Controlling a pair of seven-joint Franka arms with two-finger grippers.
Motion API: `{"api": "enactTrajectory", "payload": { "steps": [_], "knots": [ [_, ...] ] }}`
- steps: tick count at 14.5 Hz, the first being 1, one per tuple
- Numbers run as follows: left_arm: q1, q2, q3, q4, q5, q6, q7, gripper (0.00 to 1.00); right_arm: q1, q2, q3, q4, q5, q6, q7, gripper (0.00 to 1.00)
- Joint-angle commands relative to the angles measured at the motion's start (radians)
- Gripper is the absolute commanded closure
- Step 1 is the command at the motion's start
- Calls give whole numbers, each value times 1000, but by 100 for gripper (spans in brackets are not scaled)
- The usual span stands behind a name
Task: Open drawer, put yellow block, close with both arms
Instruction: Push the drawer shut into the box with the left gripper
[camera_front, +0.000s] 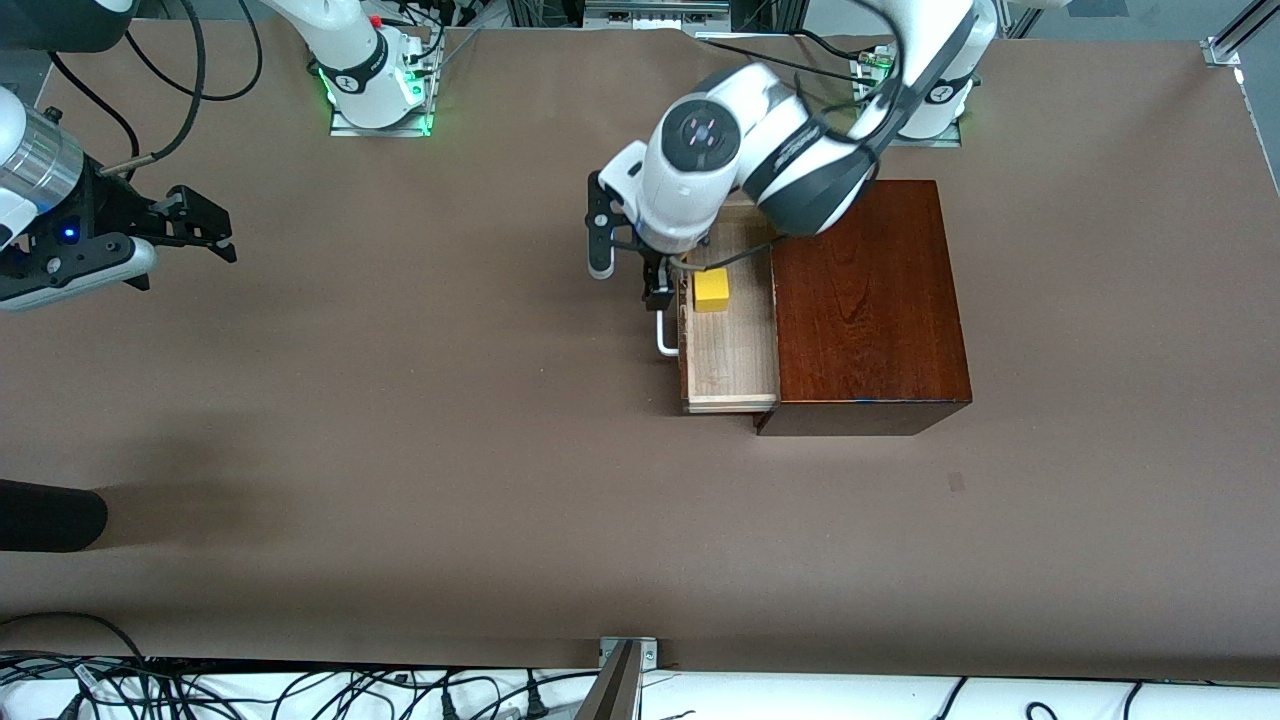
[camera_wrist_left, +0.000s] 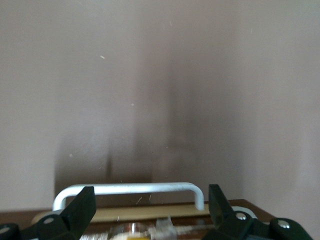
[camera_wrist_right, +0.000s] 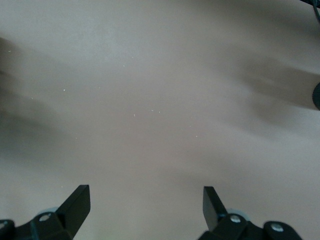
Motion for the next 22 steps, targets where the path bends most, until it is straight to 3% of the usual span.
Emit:
{"api": "enactTrajectory", "payload": {
  "steps": [1,7,16,22],
  "knots": [
    [-70,77,2,43,161,-3,11,0,-7,-18,4,16,8,-13,1,0],
    [-71,123,5,34,204,-3,11,0,-6,-14,7,59,2,-28,74,0],
    [-26,102,40,39,204,-291,-15,0,-3,9,7,64,11,-25,85,0],
    [-28,100,78,34,206,-343,-20,0,5,4,13,62,9,-29,82,0]
  ]
}}
